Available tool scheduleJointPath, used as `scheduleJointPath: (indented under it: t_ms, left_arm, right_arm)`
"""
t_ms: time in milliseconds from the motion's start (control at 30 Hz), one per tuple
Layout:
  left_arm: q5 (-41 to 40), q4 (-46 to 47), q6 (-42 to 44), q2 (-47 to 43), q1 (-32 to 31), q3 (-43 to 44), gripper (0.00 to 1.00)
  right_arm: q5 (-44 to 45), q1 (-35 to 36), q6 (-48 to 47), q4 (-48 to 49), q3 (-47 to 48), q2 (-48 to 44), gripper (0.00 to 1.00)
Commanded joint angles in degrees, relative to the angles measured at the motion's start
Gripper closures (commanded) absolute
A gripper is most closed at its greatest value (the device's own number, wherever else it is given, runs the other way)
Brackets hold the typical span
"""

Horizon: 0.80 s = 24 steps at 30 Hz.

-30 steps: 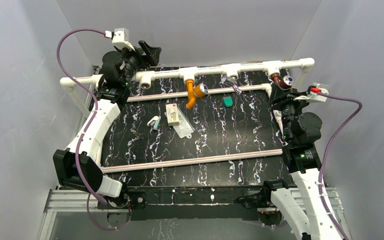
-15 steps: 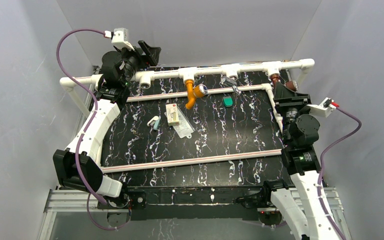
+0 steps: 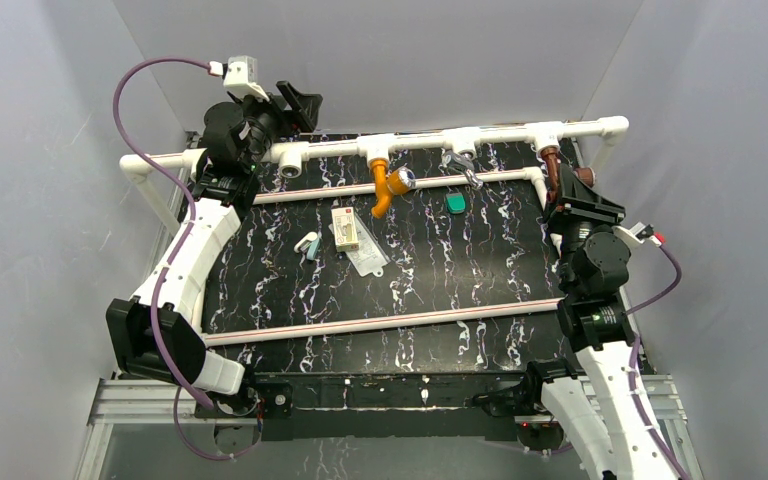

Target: Install the water faucets

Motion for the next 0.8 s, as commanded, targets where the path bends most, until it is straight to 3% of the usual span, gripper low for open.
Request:
scheduleJointPath:
  t_ms: [0,133,200,400,633,767]
  left_arm:
    - [0.44,-19.87,0.23,7.10,0.36,-8.08,0.21]
    - [0.49,-19.87,0.14,7.20,0.37,-7.97,0.21]
    - [0.54,-19.90,0.14,7.19,0.32,-7.93,0.21]
    - [0.53,-19.89,0.14,7.18,0.32,-7.98,0.21]
    - [0.27,-19.93,0.23,7.03,0.37,-7.99,0.21]
    - [0.27,-19.92,0.23,7.01,0.36,-8.06,0.21]
  right_arm:
    - [-4.26,0.93,8.03,1.65,1.99,0.09,0.99]
    - [-4.27,0.91,7.44,-1.04,3.81,-0.44,0.99]
    - [-4.51,0.88,6.71,-2.04,4.28,-0.89,0.89]
    - [-5.92,0.95,2.79,-5.11,4.73,-2.81,0.48]
    - [-6.63,0.88,-3.88,-10.04,6.13,-5.53,0.27]
    - [-7.44,0.95,-8.21,-14.73,7.81,-7.20,0.21]
